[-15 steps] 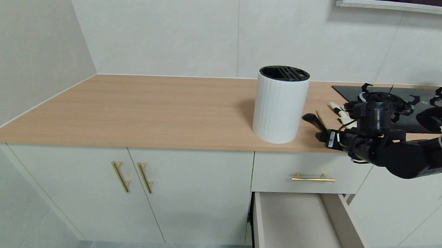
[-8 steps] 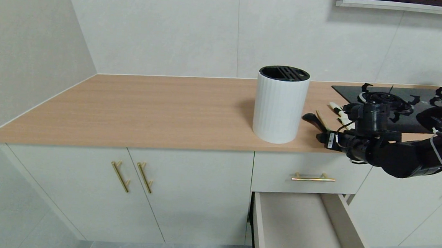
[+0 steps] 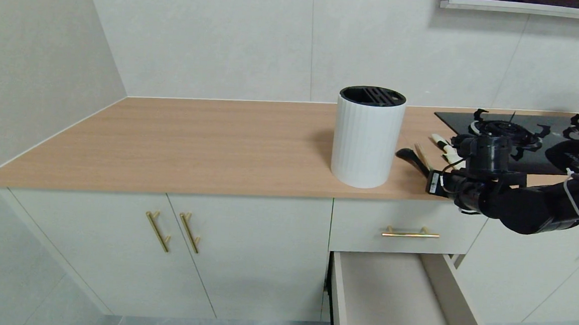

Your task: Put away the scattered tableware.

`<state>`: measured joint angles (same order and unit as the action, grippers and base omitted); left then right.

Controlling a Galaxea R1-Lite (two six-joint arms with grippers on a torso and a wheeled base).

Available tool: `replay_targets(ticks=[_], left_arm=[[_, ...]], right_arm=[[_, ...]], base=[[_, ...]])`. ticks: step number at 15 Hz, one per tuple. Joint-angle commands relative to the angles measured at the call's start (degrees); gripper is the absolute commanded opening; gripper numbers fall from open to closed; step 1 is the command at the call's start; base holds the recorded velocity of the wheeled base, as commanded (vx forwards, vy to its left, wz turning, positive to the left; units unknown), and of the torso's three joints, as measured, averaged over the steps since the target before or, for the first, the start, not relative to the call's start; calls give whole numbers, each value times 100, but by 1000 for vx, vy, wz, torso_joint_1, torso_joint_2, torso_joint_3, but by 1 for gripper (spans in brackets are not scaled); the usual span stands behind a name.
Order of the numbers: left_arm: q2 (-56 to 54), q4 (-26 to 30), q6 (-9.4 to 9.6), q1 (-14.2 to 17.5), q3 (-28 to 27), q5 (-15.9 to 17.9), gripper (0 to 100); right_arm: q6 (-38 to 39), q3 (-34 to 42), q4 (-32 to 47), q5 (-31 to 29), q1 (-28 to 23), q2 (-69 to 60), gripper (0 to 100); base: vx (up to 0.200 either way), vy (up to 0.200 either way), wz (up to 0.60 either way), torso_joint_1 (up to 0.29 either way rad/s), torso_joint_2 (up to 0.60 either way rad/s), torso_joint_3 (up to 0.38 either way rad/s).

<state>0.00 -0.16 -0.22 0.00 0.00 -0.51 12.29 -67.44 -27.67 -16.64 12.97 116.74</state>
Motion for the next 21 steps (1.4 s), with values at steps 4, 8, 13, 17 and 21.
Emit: replay_targets(ticks=[4, 8, 13, 17, 21], left_arm=[[0, -2, -4, 0, 0, -2, 100], [0, -2, -4, 0, 0, -2, 100], [0, -2, -4, 0, 0, -2, 100], [0, -2, -4, 0, 0, -2, 100], [0, -2, -4, 0, 0, -2, 100]], right_arm=[[-16, 433, 51, -50, -111, -837, 0], [-16, 679, 544, -23, -84, -1637, 0], [-113, 1242, 1695, 1251, -84, -3122, 0], [-710, 1242, 3268, 1769, -40, -3869, 0], [-1194, 1242, 4130, 2534, -40, -4247, 0]], base=[[0, 0, 0, 0, 0, 0], [0, 0, 0, 0, 0, 0], [0, 0, 0, 0, 0, 0], [0, 0, 0, 0, 0, 0], [0, 0, 0, 0, 0, 0]])
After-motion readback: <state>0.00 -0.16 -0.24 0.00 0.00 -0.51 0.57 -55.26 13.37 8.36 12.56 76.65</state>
